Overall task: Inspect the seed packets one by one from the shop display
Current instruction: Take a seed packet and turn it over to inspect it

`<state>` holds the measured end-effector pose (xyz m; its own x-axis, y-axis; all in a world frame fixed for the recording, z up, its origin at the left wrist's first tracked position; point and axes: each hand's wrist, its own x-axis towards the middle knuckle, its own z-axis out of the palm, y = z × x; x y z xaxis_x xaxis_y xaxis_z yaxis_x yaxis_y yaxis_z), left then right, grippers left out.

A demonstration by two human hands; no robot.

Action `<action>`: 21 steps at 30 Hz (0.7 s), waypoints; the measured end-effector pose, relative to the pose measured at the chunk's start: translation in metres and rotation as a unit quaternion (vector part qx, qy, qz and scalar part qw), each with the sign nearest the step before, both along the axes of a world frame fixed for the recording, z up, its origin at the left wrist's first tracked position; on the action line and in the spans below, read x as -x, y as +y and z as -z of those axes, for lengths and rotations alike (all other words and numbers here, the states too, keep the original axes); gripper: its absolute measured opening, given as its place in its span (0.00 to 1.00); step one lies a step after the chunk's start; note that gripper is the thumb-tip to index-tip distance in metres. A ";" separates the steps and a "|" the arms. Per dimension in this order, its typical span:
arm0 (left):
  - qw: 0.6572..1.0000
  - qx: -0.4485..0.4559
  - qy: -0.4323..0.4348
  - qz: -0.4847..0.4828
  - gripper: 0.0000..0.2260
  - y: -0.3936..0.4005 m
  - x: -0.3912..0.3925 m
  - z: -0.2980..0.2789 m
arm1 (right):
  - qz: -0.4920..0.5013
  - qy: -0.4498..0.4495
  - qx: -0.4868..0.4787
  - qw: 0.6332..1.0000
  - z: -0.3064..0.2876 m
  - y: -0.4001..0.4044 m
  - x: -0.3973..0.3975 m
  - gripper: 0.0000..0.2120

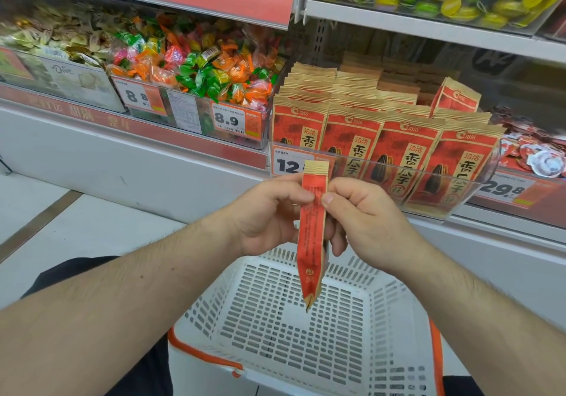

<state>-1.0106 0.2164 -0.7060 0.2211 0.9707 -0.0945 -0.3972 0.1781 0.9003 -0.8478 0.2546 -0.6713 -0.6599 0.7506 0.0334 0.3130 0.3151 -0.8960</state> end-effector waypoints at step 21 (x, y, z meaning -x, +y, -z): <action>0.986 0.123 -0.021 -0.114 0.21 0.001 0.006 -0.009 | -0.193 -0.219 0.065 0.954 -0.016 0.002 -0.014 0.15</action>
